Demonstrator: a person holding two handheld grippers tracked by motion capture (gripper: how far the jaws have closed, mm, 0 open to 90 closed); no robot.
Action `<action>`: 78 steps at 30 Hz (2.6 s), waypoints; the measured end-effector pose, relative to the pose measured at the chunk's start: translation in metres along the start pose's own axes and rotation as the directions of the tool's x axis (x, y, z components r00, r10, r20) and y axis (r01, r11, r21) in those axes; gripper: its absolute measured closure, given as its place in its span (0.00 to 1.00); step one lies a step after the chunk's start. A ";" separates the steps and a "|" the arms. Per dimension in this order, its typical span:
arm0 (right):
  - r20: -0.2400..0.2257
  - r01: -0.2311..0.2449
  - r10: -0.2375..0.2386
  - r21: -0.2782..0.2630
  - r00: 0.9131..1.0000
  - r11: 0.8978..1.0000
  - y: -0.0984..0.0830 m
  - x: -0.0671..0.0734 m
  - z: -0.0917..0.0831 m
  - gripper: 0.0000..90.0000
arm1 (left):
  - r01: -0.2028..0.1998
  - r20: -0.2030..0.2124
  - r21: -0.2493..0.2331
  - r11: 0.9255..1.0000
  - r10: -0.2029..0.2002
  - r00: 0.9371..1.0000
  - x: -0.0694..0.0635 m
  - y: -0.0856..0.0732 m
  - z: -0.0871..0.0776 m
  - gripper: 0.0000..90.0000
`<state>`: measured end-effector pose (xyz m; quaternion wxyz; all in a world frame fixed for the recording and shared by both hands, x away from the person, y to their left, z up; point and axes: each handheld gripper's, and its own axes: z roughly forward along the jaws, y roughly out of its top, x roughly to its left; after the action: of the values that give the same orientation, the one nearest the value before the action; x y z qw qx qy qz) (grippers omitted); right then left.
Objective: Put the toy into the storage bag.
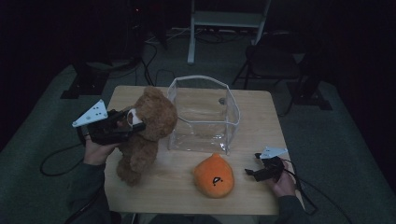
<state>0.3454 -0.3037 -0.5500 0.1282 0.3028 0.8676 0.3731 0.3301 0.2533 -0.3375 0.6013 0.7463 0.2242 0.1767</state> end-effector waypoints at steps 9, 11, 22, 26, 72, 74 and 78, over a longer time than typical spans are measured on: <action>0.000 0.000 0.000 0.000 1.000 1.000 0.000 0.000 0.000 0.13 | -0.007 -0.012 -0.016 1.000 0.007 1.000 0.001 0.008 0.000 0.45; 0.000 0.000 0.000 0.000 1.000 1.000 0.000 0.000 0.000 0.13 | -0.006 -0.015 -0.020 1.000 0.005 1.000 0.001 0.009 0.000 0.45; 0.000 0.000 0.000 0.000 1.000 1.000 0.000 0.000 0.000 0.13 | -0.007 -0.029 -0.028 1.000 0.006 1.000 0.004 0.016 0.000 0.45; 0.000 0.000 0.000 0.000 1.000 1.000 0.000 0.000 0.000 0.13 | -0.004 -0.038 -0.038 0.999 0.003 0.999 0.005 0.018 0.000 0.45; 0.000 0.000 0.000 0.000 1.000 1.000 0.000 0.000 0.000 0.13 | -0.005 -0.088 -0.084 0.996 -0.002 0.996 0.018 0.050 0.007 0.45; 0.000 0.000 0.000 0.000 1.000 1.000 0.000 0.000 0.000 0.13 | -0.005 -0.090 -0.085 0.996 -0.003 0.996 0.019 0.051 0.008 0.45; 0.000 -0.001 0.001 0.000 1.000 1.000 0.000 0.000 0.000 0.13 | -0.010 -0.089 -0.077 0.997 0.003 0.996 0.020 0.055 0.010 0.45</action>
<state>0.3454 -0.3037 -0.5500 0.1282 0.3031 0.8675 0.3731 0.3589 0.2462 -0.2861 0.6186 0.7145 0.2413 0.2205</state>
